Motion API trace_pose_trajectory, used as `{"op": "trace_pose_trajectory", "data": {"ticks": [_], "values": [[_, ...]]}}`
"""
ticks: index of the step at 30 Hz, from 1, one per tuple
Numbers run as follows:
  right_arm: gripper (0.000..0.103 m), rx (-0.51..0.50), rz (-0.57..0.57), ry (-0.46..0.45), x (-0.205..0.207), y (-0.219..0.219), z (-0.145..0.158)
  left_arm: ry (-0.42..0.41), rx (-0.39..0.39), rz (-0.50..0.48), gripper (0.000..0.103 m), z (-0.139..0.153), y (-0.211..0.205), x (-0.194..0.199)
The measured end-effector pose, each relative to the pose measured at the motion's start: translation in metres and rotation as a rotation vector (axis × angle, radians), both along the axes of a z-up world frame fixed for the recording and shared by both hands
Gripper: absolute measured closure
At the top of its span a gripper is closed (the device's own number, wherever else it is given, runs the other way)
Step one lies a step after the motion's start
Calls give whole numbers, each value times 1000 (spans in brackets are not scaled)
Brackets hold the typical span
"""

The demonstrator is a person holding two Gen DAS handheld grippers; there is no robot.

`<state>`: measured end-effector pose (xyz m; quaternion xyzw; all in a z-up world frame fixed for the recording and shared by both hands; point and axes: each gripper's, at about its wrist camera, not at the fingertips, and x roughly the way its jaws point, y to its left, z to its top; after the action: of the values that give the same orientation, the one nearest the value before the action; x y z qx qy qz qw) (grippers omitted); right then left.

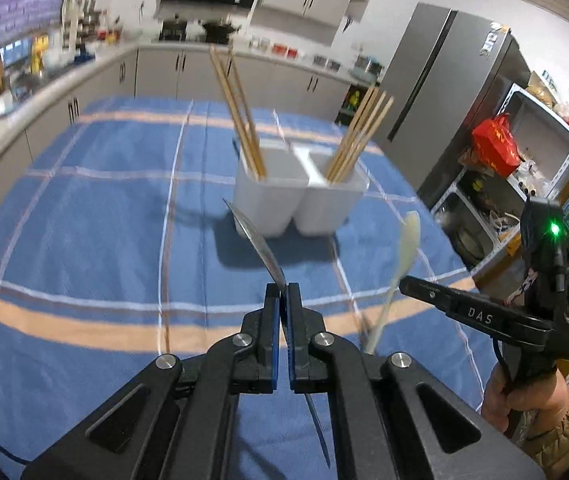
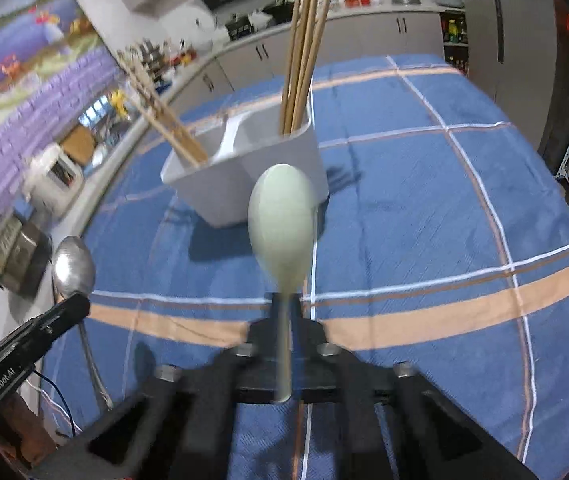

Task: Organize utensils
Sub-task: 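Carry both held spoons upright over the white holder and lower them into its compartments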

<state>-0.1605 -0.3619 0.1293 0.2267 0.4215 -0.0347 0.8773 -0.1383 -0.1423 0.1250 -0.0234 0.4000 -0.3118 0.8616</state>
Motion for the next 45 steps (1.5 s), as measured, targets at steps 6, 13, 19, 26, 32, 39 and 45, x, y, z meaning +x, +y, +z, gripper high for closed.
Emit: {"op": "trace_pose_trajectory", "data": {"ticks": [6, 13, 19, 26, 32, 39, 45], "values": [[102, 10, -32, -23, -1, -15, 4, -52, -15, 2, 100, 20, -4, 10], [81, 28, -33, 118, 20, -25, -33, 1, 15, -2, 100, 1, -16, 28], [68, 44, -166, 182, 42, -54, -61, 64, 20, -16, 100, -25, -22, 33], [92, 48, -142, 145, 69, -63, -72, 86, 29, -29, 100, -37, -23, 38], [100, 58, -117, 98, 62, -57, -61, 72, 18, -11, 100, -29, -17, 43], [100, 30, -128, -39, 30, -56, -3, -20, -66, 4, 100, 16, -12, 48], [100, 16, -156, -222, 28, -61, 66, -169, -132, -8, 100, 70, -31, 67]]}}
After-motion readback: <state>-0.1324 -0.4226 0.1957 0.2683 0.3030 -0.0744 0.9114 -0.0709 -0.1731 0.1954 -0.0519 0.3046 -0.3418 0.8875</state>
